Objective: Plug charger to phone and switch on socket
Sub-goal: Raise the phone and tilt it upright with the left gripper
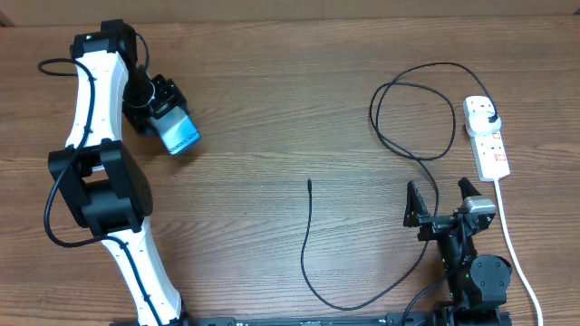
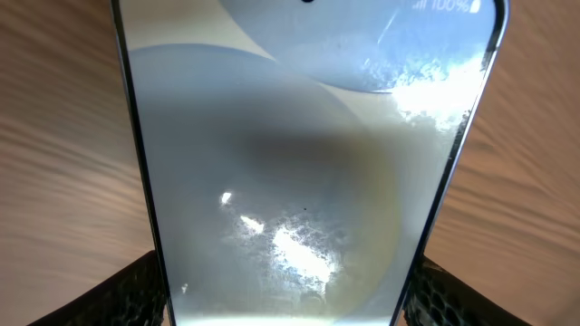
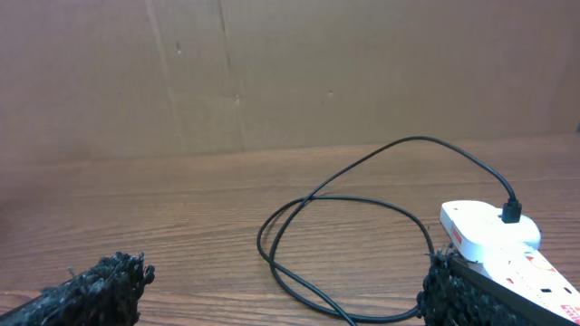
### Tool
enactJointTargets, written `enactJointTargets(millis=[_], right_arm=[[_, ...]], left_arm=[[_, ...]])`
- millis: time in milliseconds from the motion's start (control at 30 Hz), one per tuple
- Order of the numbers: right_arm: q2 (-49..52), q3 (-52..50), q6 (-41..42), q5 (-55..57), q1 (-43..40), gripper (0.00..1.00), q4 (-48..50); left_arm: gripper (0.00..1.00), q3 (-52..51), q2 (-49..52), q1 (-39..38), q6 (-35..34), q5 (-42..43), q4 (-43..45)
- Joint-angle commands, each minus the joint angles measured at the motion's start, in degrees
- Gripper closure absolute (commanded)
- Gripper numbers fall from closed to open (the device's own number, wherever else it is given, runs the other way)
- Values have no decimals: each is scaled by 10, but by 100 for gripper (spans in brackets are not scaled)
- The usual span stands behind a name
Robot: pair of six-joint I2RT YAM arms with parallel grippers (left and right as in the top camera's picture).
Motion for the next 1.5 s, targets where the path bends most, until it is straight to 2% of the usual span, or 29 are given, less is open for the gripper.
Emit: enactJointTargets(millis=[0, 267, 500, 733, 1200, 1467], right_arm=[[-6, -6, -1, 8, 2, 0, 1], [-6, -6, -1, 8, 2, 0, 1], [-6, -6, -1, 8, 2, 0, 1], [-6, -6, -1, 8, 2, 0, 1], [-6, -6, -1, 8, 2, 0, 1], [-6, -6, -1, 8, 2, 0, 1]], left_arm=[[96, 18, 1, -3, 6, 145, 0], [96, 18, 1, -3, 1, 327, -1], [96, 18, 1, -3, -92, 453, -5], [96, 18, 1, -4, -114, 583, -14], [96, 18, 1, -4, -122, 663, -79], [96, 18, 1, -4, -122, 685, -79]])
